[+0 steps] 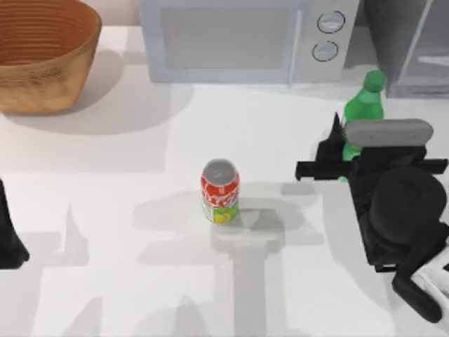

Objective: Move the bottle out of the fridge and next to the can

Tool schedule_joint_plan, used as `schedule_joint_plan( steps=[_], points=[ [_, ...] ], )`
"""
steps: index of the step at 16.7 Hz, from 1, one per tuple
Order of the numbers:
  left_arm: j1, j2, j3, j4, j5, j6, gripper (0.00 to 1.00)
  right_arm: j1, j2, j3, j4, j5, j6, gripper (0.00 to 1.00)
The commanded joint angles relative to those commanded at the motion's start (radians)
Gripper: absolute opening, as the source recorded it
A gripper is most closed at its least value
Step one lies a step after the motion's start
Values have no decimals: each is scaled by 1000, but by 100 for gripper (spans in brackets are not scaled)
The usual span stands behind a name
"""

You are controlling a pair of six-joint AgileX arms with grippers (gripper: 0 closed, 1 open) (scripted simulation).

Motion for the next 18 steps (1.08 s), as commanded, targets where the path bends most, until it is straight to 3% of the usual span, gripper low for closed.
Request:
schedule_joint_plan(
  steps=[4, 15, 18],
  points=[
    [0, 0, 0, 0, 0, 0, 100, 127, -4, -35, 20, 127, 4, 0],
    [0, 0, 0, 0, 0, 0, 100, 132, -4, -37, 21, 132, 4, 0],
    [0, 0, 0, 0, 0, 0, 100, 132, -4, -37, 21, 132, 4, 23]
  ],
)
